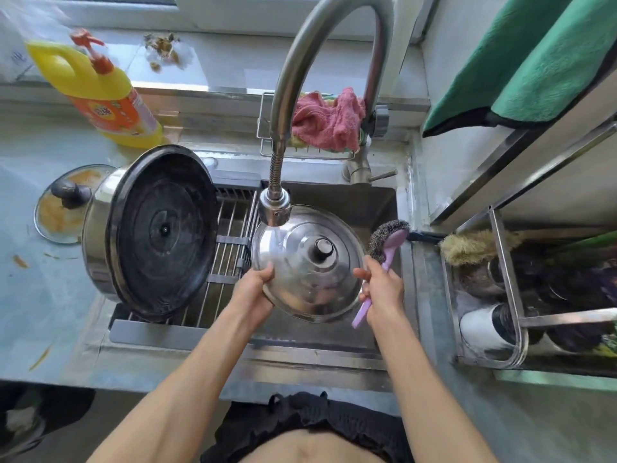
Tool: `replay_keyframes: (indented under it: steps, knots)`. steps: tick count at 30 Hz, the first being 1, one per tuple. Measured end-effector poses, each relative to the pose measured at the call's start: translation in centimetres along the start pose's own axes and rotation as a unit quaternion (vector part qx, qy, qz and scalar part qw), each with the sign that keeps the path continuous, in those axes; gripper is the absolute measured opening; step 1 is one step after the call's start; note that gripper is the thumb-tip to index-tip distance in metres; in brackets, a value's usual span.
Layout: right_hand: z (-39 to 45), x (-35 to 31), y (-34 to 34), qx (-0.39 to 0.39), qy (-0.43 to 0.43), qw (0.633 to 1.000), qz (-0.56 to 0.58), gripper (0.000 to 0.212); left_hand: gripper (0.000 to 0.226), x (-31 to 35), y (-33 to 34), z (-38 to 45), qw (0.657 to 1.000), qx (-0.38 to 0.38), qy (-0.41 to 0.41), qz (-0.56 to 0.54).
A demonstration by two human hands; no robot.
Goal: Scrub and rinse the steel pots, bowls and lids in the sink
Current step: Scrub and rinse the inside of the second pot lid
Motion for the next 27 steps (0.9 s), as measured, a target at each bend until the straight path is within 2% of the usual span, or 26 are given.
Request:
replay_keyframes:
  steps: [3, 8, 18, 22, 27]
  knots:
    - [0.1, 0.4, -0.6, 0.016, -0.005, 1.0, -0.016, 0.012, 0.027, -0.1, -0.5, -0.2, 0.998, 0.026, -0.02, -0.059]
    - [0.4, 0.3, -1.1, 0.024, -0.021, 0.999, -0.038, 0.012, 0.029, 0.4, -1.0, -0.4, 0.993, 0.036, -0.003, -0.112]
    - [0.2, 0.0, -1.1, 0.017, -0.043, 0.997, -0.067, 0.014, 0.036, 0.3, -1.4, -0.6, 0.993, 0.06, -0.007, -0.102]
    - [0.0, 0.0, -1.6, 0.015, -0.041, 0.997, -0.068, 0.012, 0.032, 0.7, -2.1, -0.6, 0.991, 0.087, 0.001, -0.1]
    - [0.1, 0.1, -2.1, 0.022, -0.037, 0.996, -0.072, 0.01, 0.038, 1.7, -3.4, -0.1, 0.987, 0.123, 0.02, -0.104]
Point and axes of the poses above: each hand's wrist, its own z-axis towards the middle knuckle, its own y-axis out of the palm, x = y × z, the point moved 8 cm from there along z, towards the middle knuckle, and after that the axes turned 9 degrees about y, right-handed, at the moved point
